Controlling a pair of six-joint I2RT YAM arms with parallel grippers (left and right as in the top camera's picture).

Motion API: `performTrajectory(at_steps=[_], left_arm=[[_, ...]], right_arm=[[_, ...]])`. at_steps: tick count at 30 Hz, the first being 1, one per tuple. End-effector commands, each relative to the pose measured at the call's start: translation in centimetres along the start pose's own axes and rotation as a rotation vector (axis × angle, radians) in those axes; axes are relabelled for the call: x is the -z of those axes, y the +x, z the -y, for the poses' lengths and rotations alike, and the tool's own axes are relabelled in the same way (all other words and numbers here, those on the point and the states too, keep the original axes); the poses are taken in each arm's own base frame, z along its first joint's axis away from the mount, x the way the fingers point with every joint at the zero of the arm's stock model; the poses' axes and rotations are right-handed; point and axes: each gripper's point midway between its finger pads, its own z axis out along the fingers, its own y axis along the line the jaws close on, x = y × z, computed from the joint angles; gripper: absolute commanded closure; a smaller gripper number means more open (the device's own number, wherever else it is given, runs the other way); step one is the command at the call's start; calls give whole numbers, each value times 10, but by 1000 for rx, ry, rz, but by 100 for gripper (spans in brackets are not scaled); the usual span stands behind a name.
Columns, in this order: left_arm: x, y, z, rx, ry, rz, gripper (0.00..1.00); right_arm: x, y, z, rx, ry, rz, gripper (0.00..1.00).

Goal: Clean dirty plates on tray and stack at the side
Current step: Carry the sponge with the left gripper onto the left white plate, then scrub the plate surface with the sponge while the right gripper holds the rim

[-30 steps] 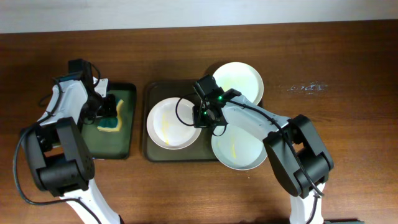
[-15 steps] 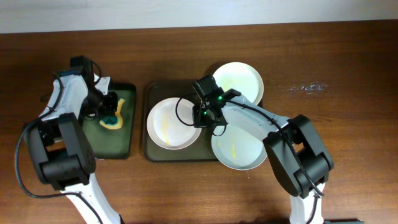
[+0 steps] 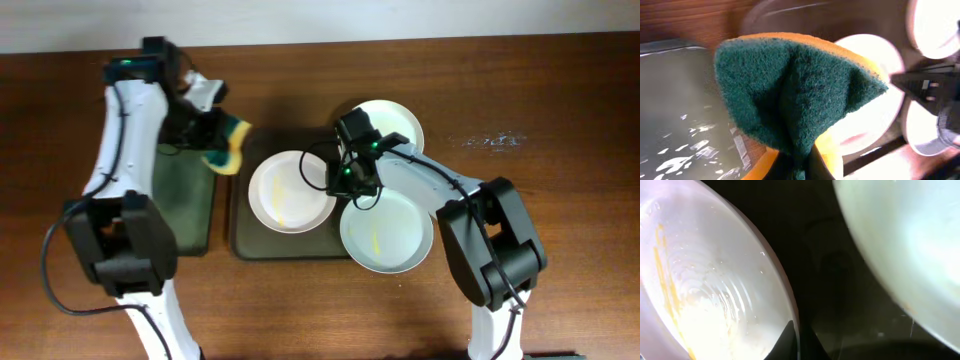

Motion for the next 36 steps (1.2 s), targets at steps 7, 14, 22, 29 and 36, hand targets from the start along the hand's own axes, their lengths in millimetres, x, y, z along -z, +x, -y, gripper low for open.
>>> performTrajectory(at_steps=[7,14,22,29,36], left_arm=[[-69,12,31,209,-227,-55,100],[-114,46,45,234,-260,-131,100],[-140,86,56,303,-228,-235,100],[-166,99,113,189,76,-277,100],[-167,45,106,147,157,-68,100]], right_arm=[[-7,4,3,-16,6,-21,96],[-7,3,4,-15,8,-17,96],[-13,15,10,-107,33,-64,96],[-17,18,10,-109,19,-85,96],[-17,21,7,-109,2,-103,96]])
